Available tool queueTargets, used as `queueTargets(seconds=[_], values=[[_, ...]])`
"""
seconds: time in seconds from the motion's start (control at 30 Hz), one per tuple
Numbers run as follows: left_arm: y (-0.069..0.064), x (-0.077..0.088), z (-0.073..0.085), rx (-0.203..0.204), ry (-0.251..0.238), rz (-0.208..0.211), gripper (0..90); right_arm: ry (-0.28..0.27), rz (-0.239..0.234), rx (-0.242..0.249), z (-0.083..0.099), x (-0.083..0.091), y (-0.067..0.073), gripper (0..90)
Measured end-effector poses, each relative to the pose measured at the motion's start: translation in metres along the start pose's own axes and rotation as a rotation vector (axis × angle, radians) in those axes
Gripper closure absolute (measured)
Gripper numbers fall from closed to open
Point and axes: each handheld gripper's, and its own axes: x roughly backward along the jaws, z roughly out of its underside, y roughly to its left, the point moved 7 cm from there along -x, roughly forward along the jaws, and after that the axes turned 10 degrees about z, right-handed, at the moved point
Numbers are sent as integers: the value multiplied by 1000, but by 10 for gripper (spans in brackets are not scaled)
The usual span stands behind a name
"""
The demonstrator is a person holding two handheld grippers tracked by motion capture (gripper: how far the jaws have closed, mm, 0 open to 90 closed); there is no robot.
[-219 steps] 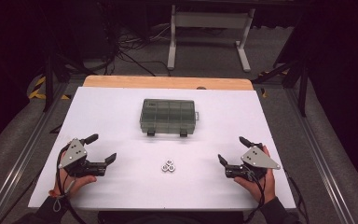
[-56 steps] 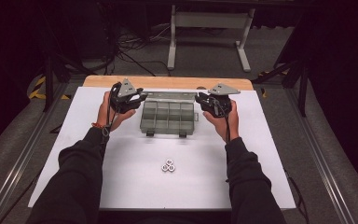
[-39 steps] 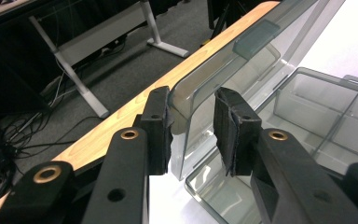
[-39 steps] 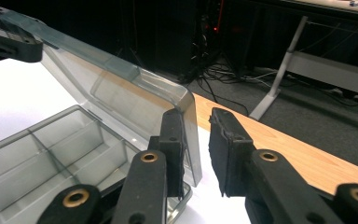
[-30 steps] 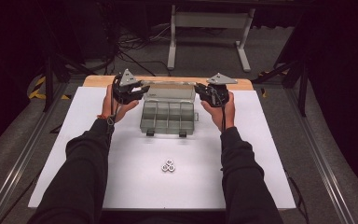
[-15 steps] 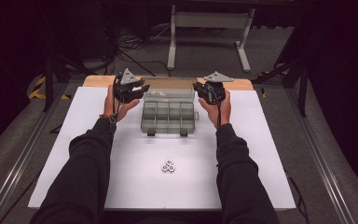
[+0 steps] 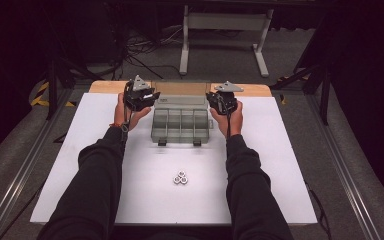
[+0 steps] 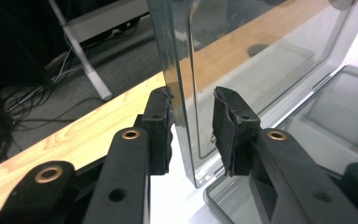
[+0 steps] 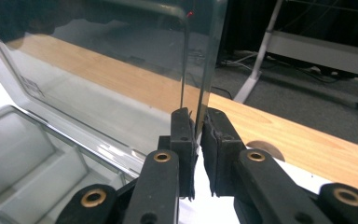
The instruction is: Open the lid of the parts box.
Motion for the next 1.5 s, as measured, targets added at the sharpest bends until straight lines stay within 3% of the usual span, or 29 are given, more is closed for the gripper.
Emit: queueTargets(seconds=[0.17, 0.4, 0.7, 0.77, 0.9, 1.23, 1.5], values=[[1, -9, 7, 19, 36, -18, 675, 20, 10, -7, 8, -7, 1, 831], [3, -15, 9, 54, 46, -37, 661, 75, 17, -3, 22, -16, 3, 836], [1, -25, 17, 51, 104, -64, 621, 138, 11, 11, 35, -21, 5, 827], [1, -27, 18, 62, 103, -65, 614, 135, 8, 1, 37, -21, 5, 829], [0, -33, 25, 60, 150, -69, 597, 135, 7, -10, 37, -21, 5, 819], [-1, -35, 32, 110, 134, -69, 620, 131, 12, -16, 39, -24, 5, 801], [-3, -33, 33, 116, 136, -69, 629, 137, 1, -19, 39, -22, 5, 800]])
